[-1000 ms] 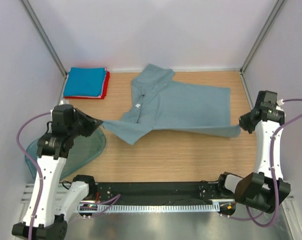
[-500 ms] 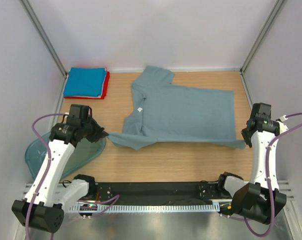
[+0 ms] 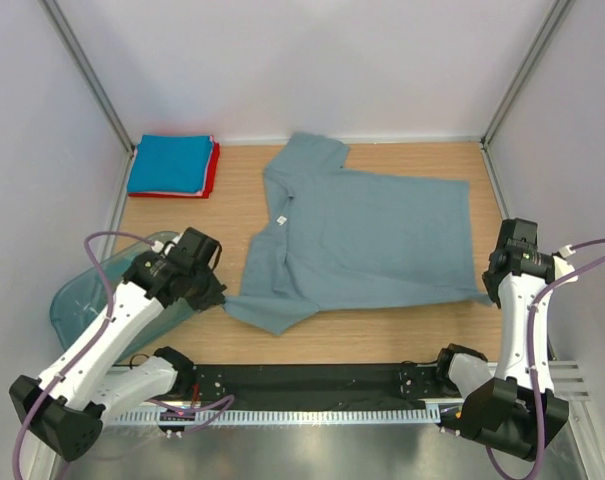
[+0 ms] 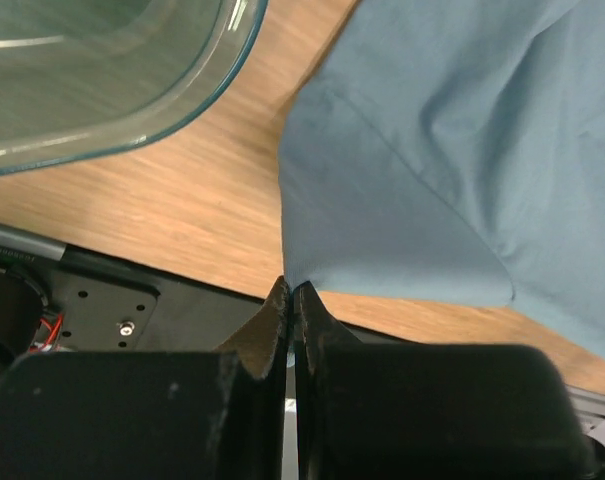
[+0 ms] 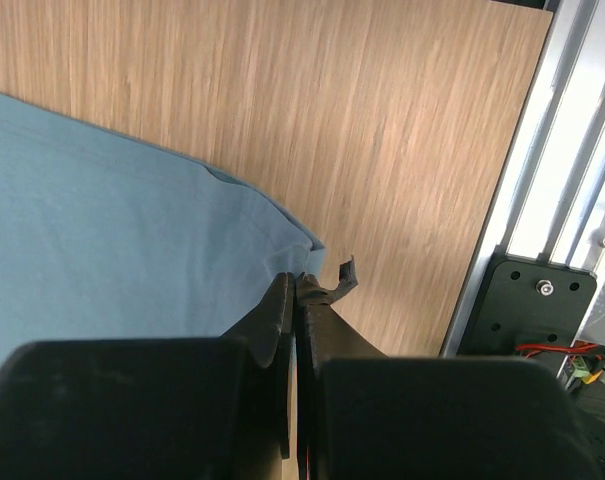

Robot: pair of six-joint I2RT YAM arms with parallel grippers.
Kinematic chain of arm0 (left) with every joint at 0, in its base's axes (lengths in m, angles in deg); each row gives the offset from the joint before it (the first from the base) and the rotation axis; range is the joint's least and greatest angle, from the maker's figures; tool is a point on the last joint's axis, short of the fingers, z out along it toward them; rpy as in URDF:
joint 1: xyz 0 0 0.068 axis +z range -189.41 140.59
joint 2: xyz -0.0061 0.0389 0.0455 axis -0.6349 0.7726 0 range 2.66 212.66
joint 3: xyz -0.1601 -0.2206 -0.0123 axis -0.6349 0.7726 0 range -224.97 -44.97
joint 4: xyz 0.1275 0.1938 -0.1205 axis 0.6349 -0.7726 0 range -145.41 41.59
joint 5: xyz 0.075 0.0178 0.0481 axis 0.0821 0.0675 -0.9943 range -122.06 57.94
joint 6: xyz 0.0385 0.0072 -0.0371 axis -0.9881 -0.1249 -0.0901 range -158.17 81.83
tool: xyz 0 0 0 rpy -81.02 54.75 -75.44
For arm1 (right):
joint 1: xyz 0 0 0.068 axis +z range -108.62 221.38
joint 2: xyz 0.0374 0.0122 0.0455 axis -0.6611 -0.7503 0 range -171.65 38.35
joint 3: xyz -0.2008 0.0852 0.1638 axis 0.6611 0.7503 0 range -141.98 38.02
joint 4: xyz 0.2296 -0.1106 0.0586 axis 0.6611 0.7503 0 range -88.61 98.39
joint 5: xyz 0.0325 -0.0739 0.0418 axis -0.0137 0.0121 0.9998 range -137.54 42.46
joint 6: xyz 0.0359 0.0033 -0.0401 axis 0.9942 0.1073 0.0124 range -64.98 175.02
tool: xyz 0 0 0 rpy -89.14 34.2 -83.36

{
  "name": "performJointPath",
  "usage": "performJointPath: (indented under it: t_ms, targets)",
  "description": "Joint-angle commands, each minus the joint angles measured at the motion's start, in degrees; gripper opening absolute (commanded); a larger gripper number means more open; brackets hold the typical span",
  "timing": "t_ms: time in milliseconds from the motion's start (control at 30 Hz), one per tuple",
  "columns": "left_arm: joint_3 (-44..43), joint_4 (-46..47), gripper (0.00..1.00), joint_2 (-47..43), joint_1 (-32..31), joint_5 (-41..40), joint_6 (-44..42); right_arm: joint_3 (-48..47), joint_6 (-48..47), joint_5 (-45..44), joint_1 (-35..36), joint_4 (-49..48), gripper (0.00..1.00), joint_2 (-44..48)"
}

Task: Fold and stack the t-shirts
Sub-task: Flatten the tshirt out

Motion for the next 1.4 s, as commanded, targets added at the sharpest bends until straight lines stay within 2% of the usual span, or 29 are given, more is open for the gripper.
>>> performJointPath:
  t_ms: [0, 400, 633, 767, 900, 1033, 1133, 1367]
  targets:
    - [2.8, -1.9, 0.00, -2.0, -3.6, -2.6, 5.1, 0.1, 0.9, -3.6, -0.1, -1.0, 0.01, 1.2]
    - [5.3, -1.1, 0.00, 2.2, -13.6, -4.6, 9.7, 1.5, -1.3, -5.2, 0.5, -3.0, 0.01, -0.1]
    - [5.1, 0.4, 0.00, 4.8, -13.9, -7.1, 8.6, 3.8, -2.7, -5.1, 1.0, -3.3, 0.01, -2.2]
    - [-1.1, -3.6, 0.00, 8.0, -13.9, -11.6, 7.1, 2.7, -2.3, -7.3, 2.8, -0.9, 0.01, -5.3]
    - [-7.2, -8.5, 0.00, 10.2, -13.9, -17.6, 5.7, -1.0, -1.2, -9.4, 3.3, 5.0, 0.01, -13.5]
    - [-8.5, -7.2, 0.00, 11.1, -13.9, -16.1, 5.4, -5.5, -0.6, -12.8, 4.2, 11.3, 0.01, -25.5]
    - [-8.1, -6.8, 0.00, 12.0, -13.9, -13.6, 5.6, -6.5, -0.8, -13.1, 4.6, 12.5, 0.01, -26.8]
    - [-8.6, -10.7, 0.00, 11.8, -14.1, -14.2, 5.6, -8.5, -1.8, -13.9, 5.3, 15.0, 0.01, -26.2]
